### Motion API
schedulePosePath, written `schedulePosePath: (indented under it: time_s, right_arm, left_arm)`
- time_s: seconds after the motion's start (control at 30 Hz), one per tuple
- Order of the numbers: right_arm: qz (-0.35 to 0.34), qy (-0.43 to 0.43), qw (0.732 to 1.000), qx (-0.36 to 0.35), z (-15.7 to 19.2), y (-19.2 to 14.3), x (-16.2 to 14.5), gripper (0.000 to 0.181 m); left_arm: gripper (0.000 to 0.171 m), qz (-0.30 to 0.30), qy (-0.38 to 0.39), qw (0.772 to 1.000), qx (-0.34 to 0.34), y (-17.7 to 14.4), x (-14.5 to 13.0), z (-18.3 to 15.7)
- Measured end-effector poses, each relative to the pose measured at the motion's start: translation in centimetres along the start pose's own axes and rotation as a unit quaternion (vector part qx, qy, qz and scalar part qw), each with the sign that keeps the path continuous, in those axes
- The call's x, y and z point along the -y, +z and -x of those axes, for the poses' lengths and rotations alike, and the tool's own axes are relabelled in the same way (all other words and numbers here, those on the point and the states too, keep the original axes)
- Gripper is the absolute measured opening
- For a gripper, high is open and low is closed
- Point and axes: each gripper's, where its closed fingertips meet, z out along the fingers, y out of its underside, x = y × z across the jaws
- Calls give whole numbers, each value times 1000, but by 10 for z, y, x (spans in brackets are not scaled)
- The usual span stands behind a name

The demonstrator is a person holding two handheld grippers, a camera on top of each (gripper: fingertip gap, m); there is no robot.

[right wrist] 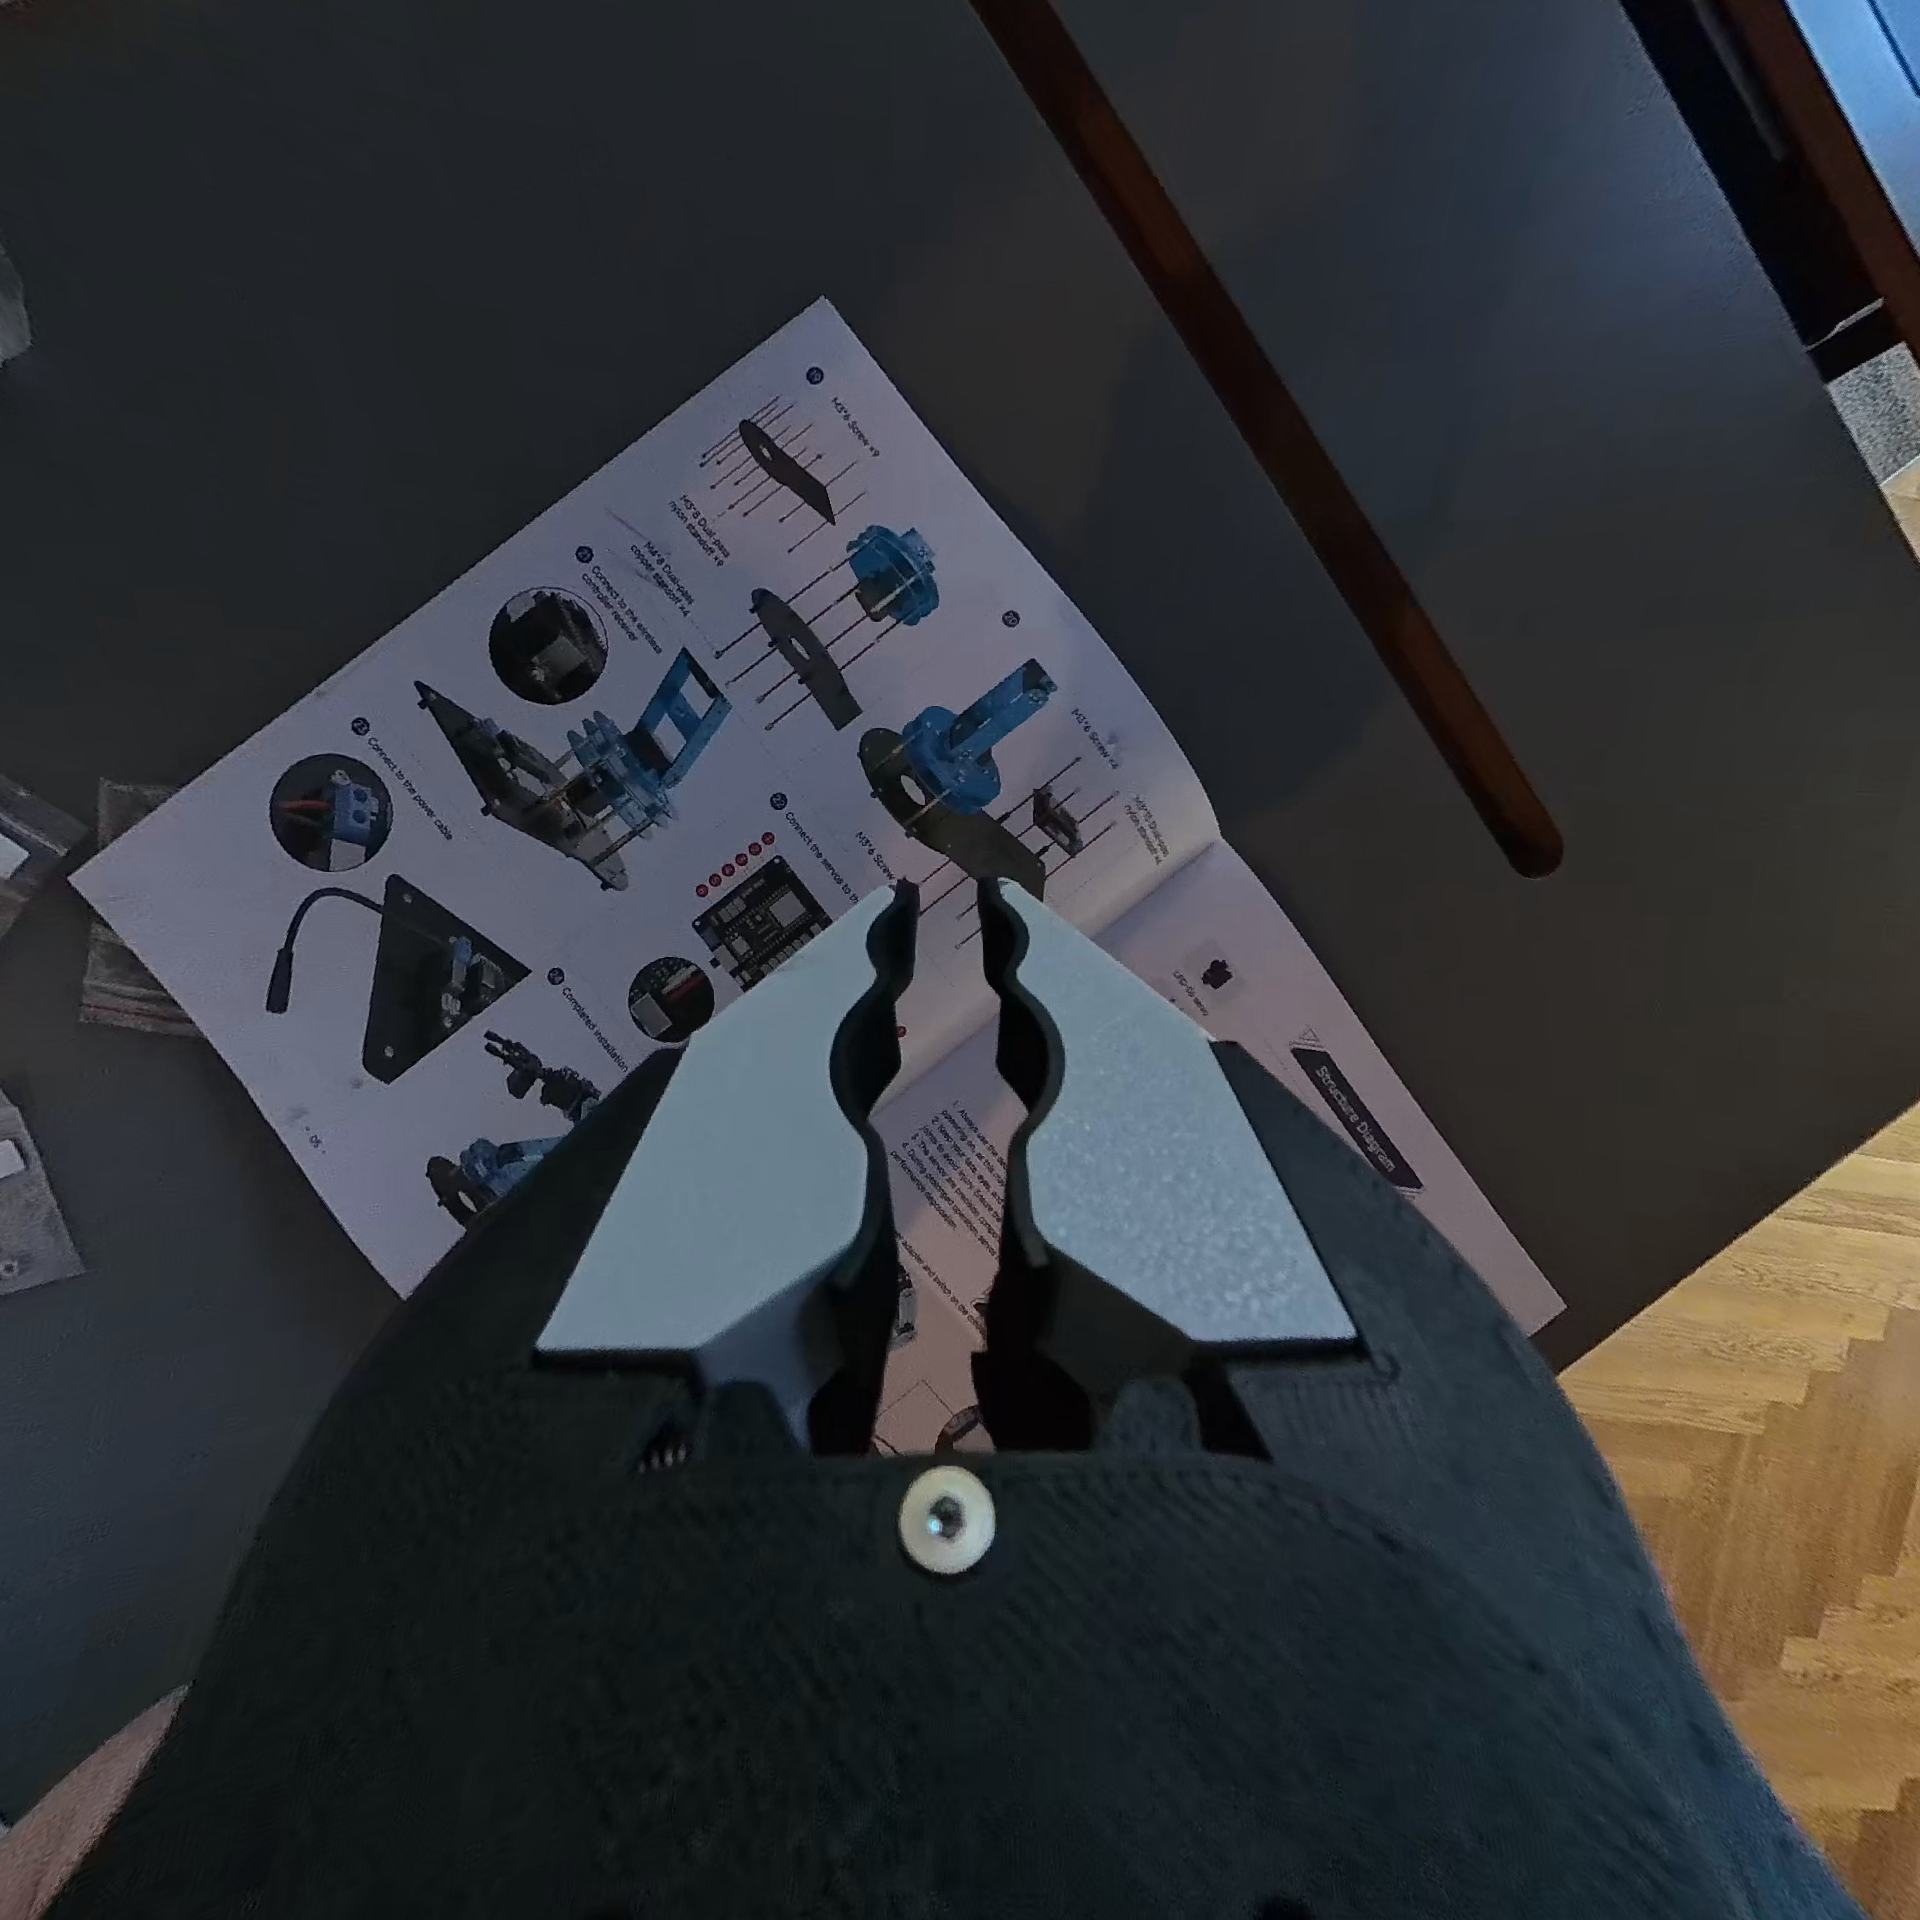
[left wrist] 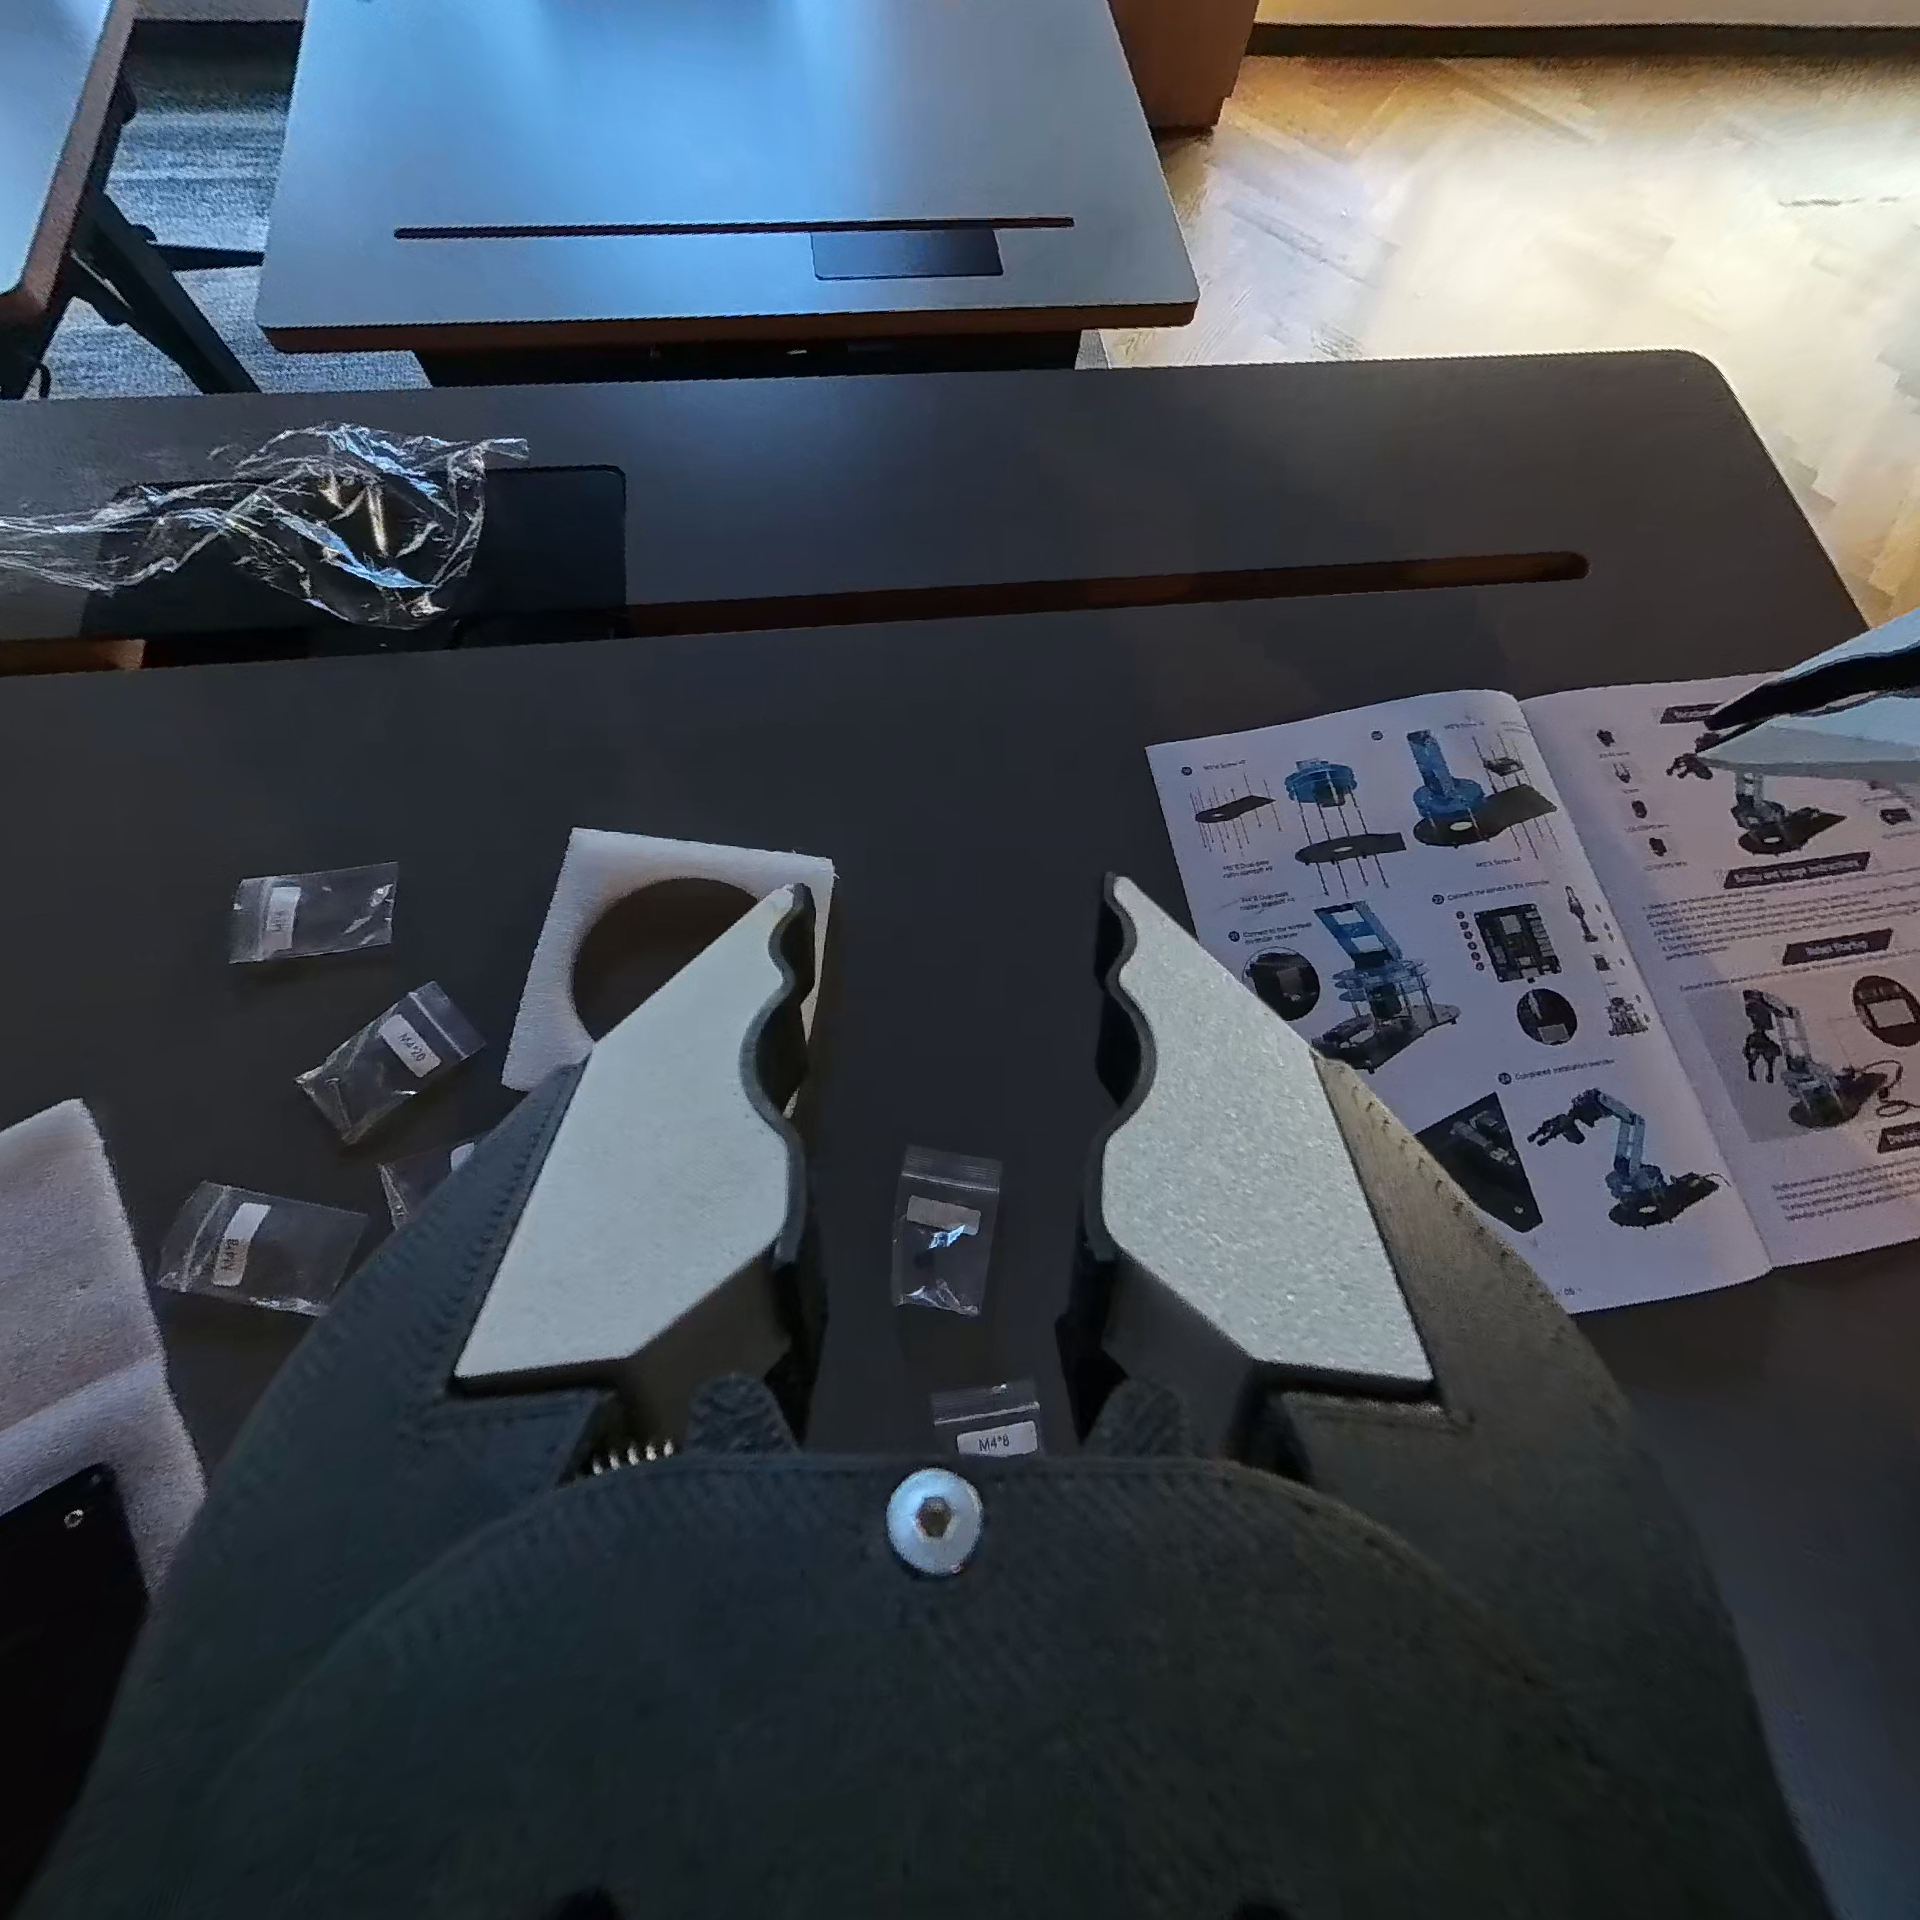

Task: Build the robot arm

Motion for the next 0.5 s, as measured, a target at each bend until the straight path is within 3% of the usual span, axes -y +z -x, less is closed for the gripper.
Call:
schedulePosePath:
  time_s: [0.5]
  right_arm:
    - [-12,2,1000,-6,-2,-2,5,11]
  left_arm:
    - [53,-5,0,1000,4,-2,2,1]
